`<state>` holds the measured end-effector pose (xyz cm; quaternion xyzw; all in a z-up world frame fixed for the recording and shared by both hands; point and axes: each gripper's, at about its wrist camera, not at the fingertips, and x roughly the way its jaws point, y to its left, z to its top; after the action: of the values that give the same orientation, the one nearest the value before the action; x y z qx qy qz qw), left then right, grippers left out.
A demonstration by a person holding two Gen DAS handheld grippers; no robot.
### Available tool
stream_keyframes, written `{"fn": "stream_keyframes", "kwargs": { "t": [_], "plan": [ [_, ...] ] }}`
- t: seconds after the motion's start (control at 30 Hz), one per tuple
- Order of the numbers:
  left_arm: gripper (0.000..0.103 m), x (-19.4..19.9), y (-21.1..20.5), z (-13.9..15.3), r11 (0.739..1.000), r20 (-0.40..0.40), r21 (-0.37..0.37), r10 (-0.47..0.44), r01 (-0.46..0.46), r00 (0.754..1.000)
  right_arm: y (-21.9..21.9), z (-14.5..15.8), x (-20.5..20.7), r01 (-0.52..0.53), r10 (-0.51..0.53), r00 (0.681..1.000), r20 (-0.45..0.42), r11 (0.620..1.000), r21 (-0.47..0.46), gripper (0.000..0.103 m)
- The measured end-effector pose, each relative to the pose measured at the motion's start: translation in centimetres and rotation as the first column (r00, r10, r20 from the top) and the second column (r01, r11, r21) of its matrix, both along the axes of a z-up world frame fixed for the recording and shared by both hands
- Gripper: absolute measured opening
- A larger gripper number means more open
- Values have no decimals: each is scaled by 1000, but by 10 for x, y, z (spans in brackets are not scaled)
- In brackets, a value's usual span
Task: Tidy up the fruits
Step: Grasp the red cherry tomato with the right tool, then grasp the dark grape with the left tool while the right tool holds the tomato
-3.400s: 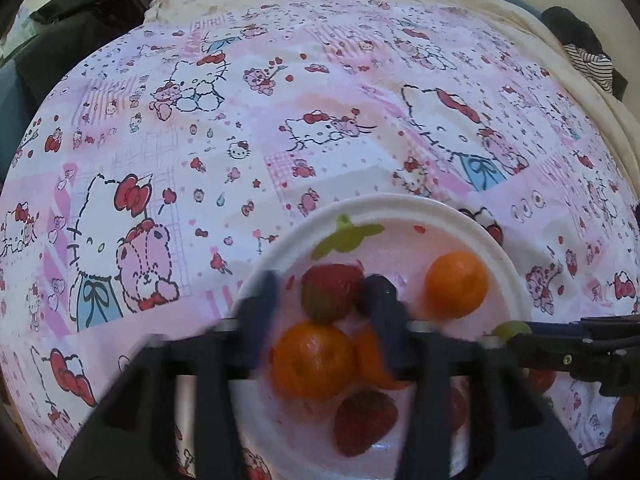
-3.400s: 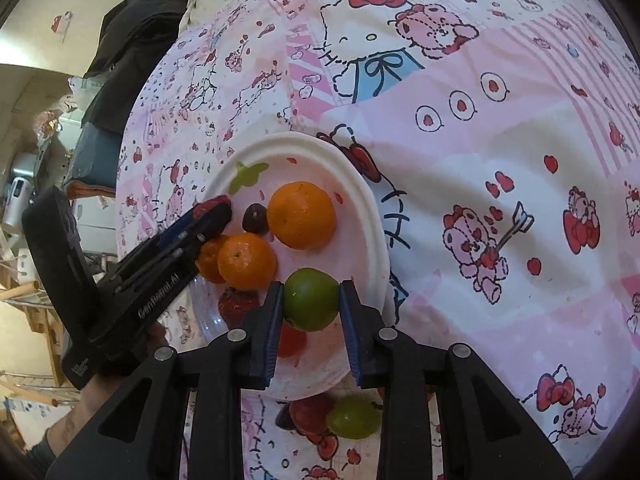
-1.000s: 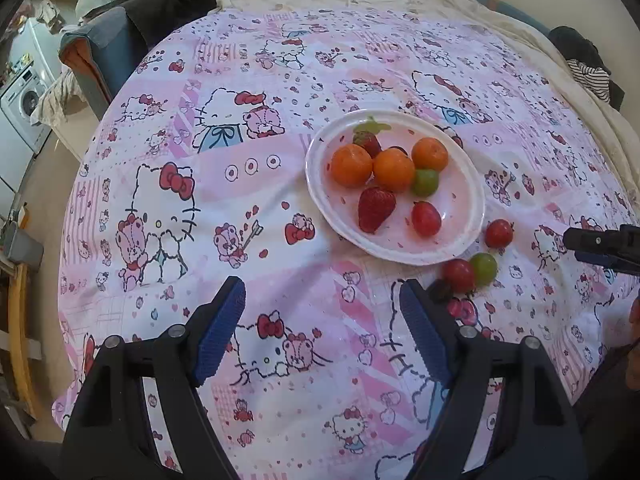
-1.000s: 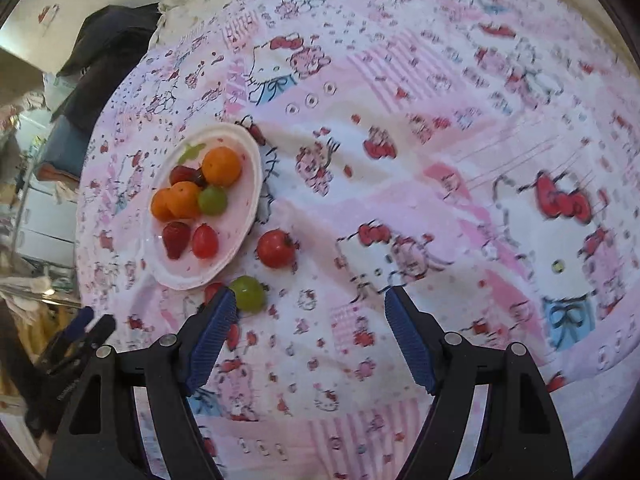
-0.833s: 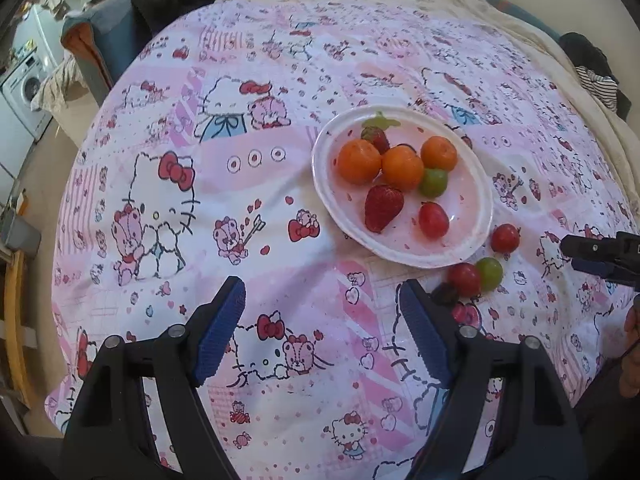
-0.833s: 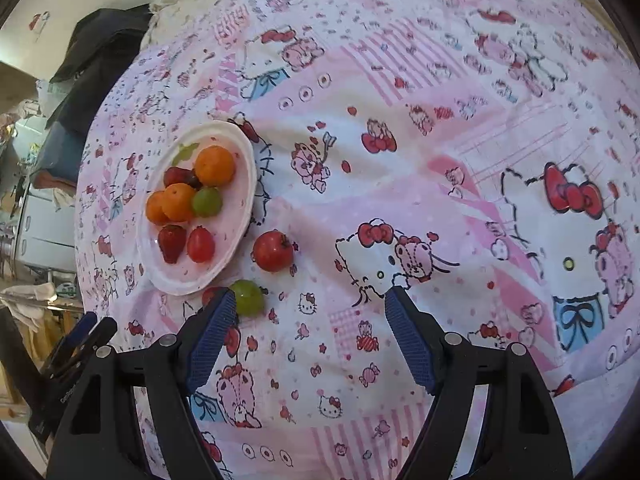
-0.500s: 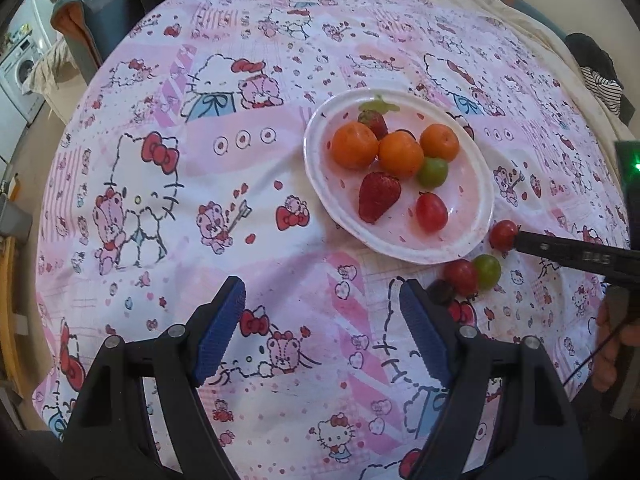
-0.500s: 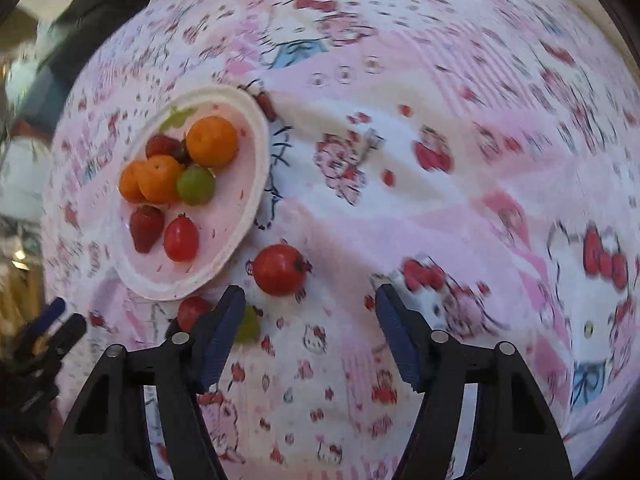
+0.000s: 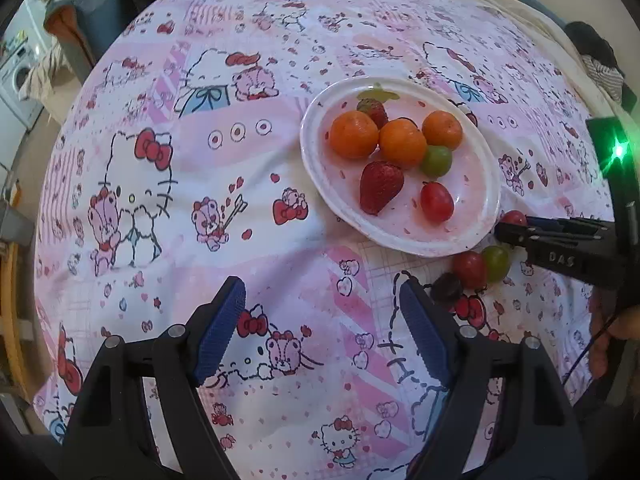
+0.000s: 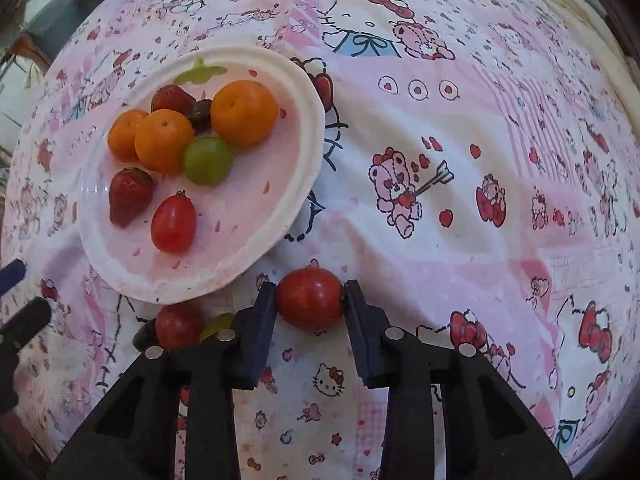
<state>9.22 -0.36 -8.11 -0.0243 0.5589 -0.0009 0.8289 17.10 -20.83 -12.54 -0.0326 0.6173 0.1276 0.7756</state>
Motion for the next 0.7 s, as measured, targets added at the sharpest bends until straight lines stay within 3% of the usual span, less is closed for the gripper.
{"fn": "stream_keyframes", "kwargs": {
  "t": [0.1, 0.17, 0.3, 0.4, 0.47, 0.53, 0.7],
  "plan": [
    [77, -1, -4, -1, 999, 11, 27, -24, 23, 1000, -13, 6, -2, 40, -39, 999, -15, 998, 57, 35],
    [77, -2, -7, -3, 999, 13, 5, -50, 50, 999, -22, 11, -5, 67, -64, 998, -23, 992, 108, 35],
    [77, -1, -19, -12, 993, -14, -21, -117, 116, 993, -40, 28, -14, 145, -131, 989, -67, 950, 278, 35],
    [76, -1, -32, -18, 984, -19, -9, -180, 180, 983, -49, 41, -22, 168, -157, 986, -59, 927, 335, 35],
    [72, 1, -42, -26, 973, -52, 4, -232, 232, 971, -48, 47, -25, 175, -170, 984, -45, 919, 353, 35],
    [56, 4, -51, -35, 958, -101, -7, -285, 286, 953, -52, 49, -22, 187, -183, 982, -49, 905, 383, 35],
    [50, 12, -66, -40, 934, -91, -7, -355, 356, 930, -47, 48, -15, 194, -187, 981, -57, 900, 391, 35]
  ]
}}
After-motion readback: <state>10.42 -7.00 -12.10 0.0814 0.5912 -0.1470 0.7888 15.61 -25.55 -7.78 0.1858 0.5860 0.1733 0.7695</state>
